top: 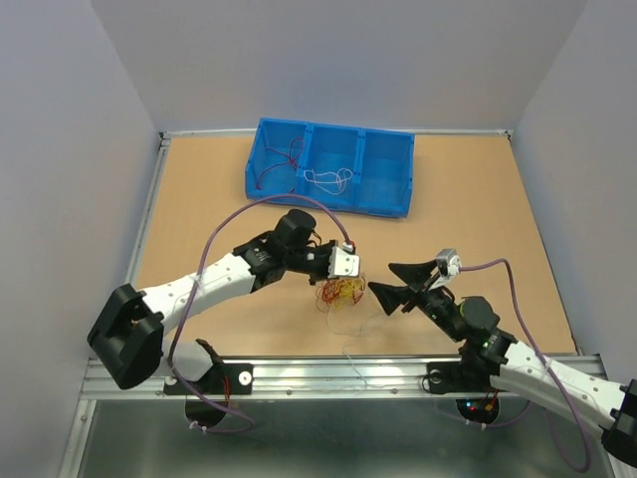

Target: Untangle the cables

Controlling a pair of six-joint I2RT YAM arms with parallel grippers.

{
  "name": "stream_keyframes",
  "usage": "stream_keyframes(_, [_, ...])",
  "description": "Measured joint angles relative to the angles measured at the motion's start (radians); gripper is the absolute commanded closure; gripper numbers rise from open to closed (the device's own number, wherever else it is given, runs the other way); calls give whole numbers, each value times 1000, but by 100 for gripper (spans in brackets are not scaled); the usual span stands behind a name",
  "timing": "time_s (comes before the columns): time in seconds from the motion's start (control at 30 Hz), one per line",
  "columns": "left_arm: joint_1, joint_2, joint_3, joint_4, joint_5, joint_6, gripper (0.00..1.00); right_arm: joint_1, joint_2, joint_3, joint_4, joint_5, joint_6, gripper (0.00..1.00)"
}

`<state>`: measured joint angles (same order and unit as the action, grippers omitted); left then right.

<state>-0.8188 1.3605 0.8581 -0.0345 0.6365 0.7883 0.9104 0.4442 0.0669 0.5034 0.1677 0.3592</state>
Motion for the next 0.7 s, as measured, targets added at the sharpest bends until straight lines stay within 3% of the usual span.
stream_keyframes(0.13, [0,-95,0,16,36,-28,100,0,9,-1,88,-120,-29,0])
stream_keyframes(0.37, [0,-148,0,16,113,-71,100,0,142,-1,198,-233,-77,1])
stream_keyframes(0.6, [0,-157,0,14,158,-102,100,0,518,0,413,-298,-111,7])
stream_keyframes(0.7, [0,-167,0,14,166,-114,100,0,713,16,516,-323,-122,17])
